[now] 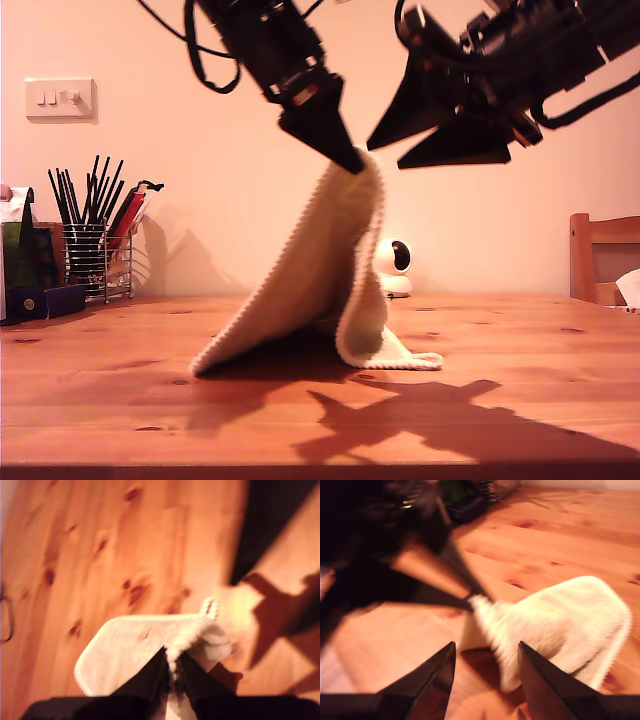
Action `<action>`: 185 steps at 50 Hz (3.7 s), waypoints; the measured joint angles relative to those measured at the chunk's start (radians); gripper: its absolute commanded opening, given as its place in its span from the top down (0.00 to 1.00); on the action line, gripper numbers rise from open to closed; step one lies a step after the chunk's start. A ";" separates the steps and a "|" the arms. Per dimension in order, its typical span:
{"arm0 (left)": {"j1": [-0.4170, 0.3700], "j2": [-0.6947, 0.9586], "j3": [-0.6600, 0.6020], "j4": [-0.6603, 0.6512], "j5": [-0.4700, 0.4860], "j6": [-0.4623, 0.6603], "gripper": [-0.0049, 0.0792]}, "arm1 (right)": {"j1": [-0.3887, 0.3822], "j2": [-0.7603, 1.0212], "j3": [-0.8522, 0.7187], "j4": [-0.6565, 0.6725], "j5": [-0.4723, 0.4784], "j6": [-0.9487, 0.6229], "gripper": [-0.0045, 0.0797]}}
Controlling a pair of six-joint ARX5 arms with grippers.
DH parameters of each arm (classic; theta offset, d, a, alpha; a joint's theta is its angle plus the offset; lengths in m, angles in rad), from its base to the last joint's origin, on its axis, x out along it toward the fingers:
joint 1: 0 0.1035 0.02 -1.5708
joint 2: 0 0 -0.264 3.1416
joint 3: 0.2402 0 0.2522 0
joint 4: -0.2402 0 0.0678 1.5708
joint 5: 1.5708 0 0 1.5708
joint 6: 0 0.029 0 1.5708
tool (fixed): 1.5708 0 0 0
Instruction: Fold the tea towel in front of you. After folding it, place it to the left side.
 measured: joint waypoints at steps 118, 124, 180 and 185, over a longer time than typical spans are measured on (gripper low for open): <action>0.039 0.000 -0.523 0.382 -0.108 -0.621 0.96 | 0.005 0.014 0.163 -0.179 0.071 -0.243 0.96; 0.040 0.000 -0.523 0.357 -0.117 -0.566 0.96 | 0.005 0.014 0.163 -0.179 0.076 -0.243 0.96; 0.227 -0.119 -0.153 0.257 -0.346 -0.229 0.97 | -0.123 0.129 0.437 -0.277 0.122 -0.349 0.96; 0.249 -0.119 -0.138 0.254 -0.344 -0.228 0.97 | -0.136 0.161 0.460 -0.276 0.128 -0.351 0.96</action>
